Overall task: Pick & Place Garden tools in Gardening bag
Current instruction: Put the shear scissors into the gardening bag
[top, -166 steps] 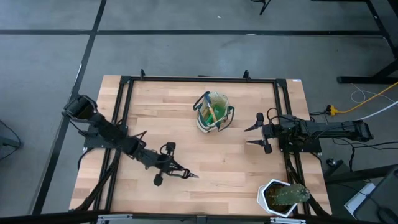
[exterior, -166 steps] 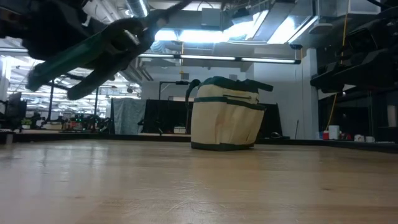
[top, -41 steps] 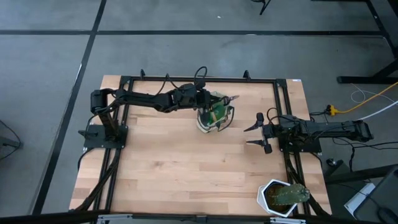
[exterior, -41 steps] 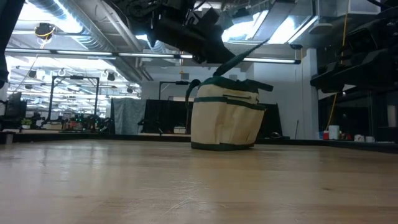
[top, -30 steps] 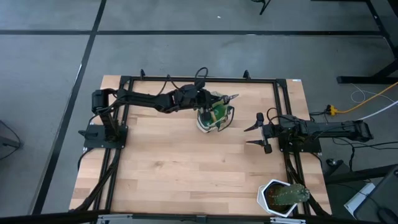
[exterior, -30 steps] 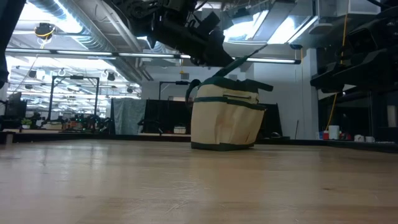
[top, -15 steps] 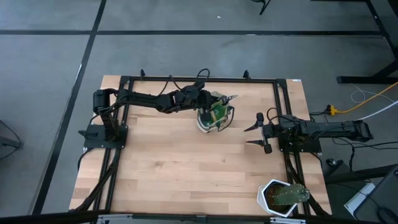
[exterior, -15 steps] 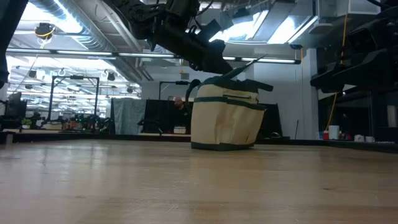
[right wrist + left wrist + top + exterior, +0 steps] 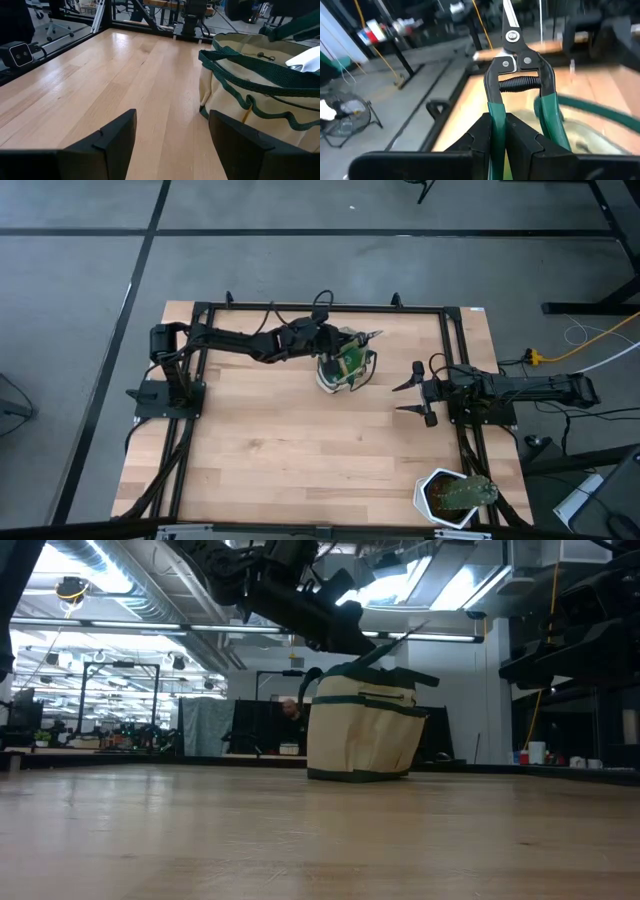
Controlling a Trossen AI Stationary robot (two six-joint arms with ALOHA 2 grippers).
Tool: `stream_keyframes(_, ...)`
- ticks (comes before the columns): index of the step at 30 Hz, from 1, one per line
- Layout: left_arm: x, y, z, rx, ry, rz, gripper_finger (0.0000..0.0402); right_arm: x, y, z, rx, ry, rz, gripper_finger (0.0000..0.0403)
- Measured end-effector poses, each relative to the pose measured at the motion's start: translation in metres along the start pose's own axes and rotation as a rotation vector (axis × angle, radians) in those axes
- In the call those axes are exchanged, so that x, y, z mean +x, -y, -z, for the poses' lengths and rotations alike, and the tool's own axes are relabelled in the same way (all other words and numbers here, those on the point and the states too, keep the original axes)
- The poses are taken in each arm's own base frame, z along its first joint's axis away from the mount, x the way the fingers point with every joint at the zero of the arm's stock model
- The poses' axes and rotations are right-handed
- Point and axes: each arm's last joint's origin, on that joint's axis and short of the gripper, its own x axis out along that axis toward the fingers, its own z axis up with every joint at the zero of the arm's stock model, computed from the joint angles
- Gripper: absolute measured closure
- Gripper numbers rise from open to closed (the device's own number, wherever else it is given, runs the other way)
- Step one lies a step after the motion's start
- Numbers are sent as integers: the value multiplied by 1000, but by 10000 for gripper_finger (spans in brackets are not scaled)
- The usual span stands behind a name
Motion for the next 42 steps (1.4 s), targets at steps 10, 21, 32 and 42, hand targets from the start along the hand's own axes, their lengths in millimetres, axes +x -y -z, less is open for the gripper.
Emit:
stream_keyframes(10,-4,5,5,-21,80,-12,362,0,0,0,0,0,0,153)
stream_keyframes(21,-5,16,2,-14,100,15,355,0,0,0,0,0,0,153)
stream_keyframes(32,-5,16,2,-13,96,16,325,0,0,0,0,0,0,153)
stream_keyframes(42,-5,16,1,-17,103,14,294,0,0,0,0,0,0,153)
